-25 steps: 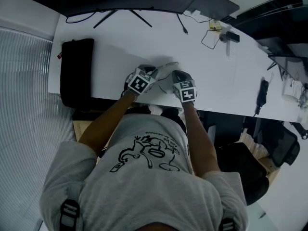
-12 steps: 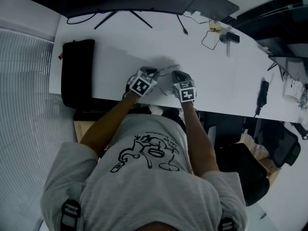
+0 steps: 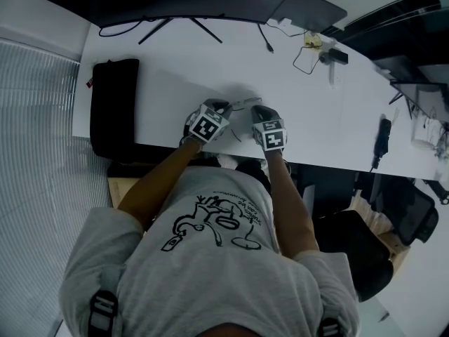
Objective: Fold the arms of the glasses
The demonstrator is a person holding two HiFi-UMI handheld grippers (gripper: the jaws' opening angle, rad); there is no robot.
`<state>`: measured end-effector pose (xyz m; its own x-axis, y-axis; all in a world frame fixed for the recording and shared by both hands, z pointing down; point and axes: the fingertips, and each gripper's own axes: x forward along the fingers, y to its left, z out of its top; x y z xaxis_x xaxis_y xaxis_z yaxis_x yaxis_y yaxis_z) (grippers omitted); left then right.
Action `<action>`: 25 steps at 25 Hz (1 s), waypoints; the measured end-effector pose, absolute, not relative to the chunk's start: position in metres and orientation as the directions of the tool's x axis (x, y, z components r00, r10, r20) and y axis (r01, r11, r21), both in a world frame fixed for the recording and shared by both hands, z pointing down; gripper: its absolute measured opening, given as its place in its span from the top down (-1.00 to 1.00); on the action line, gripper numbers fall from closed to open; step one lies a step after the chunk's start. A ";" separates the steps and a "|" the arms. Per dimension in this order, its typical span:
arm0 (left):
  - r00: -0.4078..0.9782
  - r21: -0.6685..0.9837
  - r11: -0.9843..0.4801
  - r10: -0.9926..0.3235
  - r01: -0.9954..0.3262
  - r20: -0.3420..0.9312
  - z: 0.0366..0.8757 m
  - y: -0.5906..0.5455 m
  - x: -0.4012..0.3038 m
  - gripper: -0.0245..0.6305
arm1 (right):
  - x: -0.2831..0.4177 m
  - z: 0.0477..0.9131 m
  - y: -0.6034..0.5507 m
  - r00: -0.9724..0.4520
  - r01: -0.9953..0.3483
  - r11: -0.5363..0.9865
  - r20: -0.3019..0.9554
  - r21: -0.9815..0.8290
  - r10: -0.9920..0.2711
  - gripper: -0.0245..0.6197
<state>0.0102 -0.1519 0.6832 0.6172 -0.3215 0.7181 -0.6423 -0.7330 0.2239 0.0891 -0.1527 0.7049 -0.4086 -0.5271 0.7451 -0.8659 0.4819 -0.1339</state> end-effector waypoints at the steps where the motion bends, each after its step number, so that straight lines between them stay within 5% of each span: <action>1: 0.616 0.223 -0.731 -0.325 -0.645 0.718 0.683 -0.153 0.010 0.75 | 0.090 0.702 -0.153 -0.408 -0.866 0.482 0.741 -0.130 -0.534 0.84; 13: 0.608 0.193 -0.741 -0.340 -0.643 0.717 0.683 -0.161 0.010 0.76 | 0.078 0.677 -0.107 -0.447 -0.843 0.518 0.729 -0.148 -0.519 0.74; 25: 0.612 0.184 -0.743 -0.355 -0.644 0.707 0.681 -0.165 0.014 0.77 | 0.040 0.677 -0.081 -0.477 -0.804 0.577 0.735 -0.144 -0.482 0.22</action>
<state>0.0139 -0.1650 0.6812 0.6122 -0.3548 0.7066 -0.6435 -0.7429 0.1845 0.0400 -0.0806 0.6772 -0.4773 -0.4820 0.7348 -0.8043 0.5765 -0.1442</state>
